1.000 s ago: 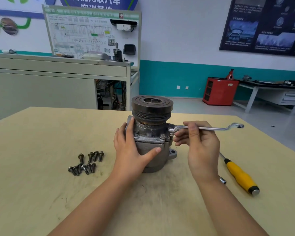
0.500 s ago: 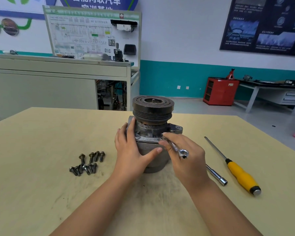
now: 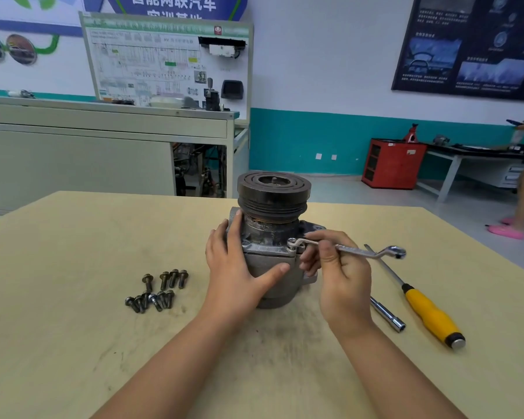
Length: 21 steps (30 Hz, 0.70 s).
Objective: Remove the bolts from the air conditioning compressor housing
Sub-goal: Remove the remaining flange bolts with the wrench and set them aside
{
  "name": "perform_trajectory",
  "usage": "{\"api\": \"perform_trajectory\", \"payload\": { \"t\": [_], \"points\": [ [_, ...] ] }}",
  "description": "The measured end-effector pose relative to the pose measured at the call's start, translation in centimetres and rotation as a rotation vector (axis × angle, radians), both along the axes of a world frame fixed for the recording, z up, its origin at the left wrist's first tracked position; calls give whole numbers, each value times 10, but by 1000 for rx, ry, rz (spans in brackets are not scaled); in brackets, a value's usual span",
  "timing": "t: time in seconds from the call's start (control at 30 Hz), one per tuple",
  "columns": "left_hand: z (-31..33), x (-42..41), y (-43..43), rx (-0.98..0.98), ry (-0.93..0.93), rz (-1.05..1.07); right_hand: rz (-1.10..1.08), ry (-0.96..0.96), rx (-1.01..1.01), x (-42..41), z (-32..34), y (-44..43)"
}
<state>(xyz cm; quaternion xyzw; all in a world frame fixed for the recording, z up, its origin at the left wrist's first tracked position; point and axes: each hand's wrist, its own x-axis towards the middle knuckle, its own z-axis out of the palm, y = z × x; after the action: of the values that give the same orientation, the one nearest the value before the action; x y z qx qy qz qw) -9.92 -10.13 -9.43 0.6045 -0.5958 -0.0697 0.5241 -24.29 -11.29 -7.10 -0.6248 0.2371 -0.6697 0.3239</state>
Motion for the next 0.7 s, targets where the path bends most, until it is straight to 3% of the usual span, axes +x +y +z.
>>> {"api": "perform_trajectory", "payload": {
  "t": [0.23, 0.4, 0.5, 0.6, 0.7],
  "points": [
    [1, 1, -1, 1, 18, 6, 197, -197, 421, -6, 14, -17],
    [11, 25, -5, 100, 338, -111, 367, -300, 651, -9, 21, -26],
    [10, 30, -5, 204, 335, -224, 443, -377, 743, -10, 22, -27],
    [8, 32, -7, 205, 301, -198, 417, -431, 664, -11, 22, -23],
    [10, 34, -7, 184, 285, -152, 192, -321, 351, -11, 23, -12]
  ]
}}
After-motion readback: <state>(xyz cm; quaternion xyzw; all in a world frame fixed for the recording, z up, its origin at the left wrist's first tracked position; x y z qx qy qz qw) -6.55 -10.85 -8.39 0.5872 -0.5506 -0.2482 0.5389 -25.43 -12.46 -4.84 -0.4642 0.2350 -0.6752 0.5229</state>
